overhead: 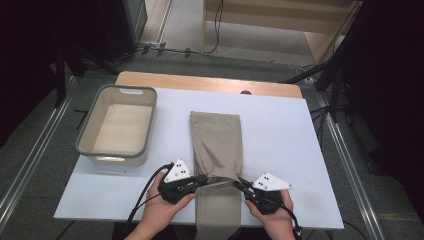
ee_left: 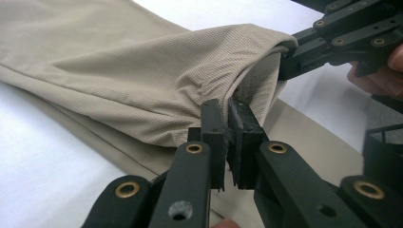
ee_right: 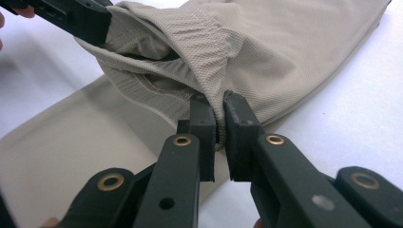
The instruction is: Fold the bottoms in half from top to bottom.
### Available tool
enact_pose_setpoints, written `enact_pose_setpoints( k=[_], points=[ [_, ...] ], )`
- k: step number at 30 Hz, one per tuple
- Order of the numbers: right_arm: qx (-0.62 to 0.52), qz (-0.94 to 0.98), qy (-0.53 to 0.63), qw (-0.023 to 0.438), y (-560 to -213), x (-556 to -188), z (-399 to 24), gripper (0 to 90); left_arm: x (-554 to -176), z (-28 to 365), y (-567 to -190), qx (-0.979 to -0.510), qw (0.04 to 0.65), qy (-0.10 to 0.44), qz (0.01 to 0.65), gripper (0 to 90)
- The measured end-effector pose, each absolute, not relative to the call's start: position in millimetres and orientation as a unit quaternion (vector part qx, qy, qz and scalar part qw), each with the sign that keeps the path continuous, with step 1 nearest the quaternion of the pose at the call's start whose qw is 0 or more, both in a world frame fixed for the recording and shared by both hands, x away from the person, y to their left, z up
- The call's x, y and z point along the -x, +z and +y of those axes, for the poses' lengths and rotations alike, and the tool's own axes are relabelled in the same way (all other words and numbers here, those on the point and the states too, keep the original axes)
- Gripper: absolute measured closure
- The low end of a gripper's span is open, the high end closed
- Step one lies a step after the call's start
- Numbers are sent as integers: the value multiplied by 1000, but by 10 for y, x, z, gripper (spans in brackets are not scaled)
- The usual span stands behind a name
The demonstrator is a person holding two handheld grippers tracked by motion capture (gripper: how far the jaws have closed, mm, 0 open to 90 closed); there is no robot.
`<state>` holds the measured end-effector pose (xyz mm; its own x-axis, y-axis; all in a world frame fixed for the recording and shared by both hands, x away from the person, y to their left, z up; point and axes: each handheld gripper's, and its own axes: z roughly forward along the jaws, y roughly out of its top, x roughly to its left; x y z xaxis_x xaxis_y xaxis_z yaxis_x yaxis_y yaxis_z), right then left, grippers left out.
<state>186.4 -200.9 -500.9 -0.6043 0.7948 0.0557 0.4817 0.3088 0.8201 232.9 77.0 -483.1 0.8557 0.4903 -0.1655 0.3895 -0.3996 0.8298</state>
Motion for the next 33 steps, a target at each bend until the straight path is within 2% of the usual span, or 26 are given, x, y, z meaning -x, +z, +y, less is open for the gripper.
enact_pose_setpoints(
  k=[25,26,27,29,33],
  points=[
    [-383,793,442,171,-4914,-1243,-1954,804,-1754,933,-4735,-839,489,25,238,859],
    [-385,791,445,166,-4914,-1228,-1965,774,-1739,942,-4740,-839,492,19,234,840],
    [-385,787,454,160,-4911,-1214,-1981,685,-1729,954,-4745,-836,497,13,233,776],
    [-376,791,462,138,-4888,-1199,-2002,400,-1739,989,-4741,-829,508,1,232,546],
    [-378,781,476,143,-4816,-1183,-2071,124,-1813,1043,-4677,-818,527,4,232,278]
  ],
)
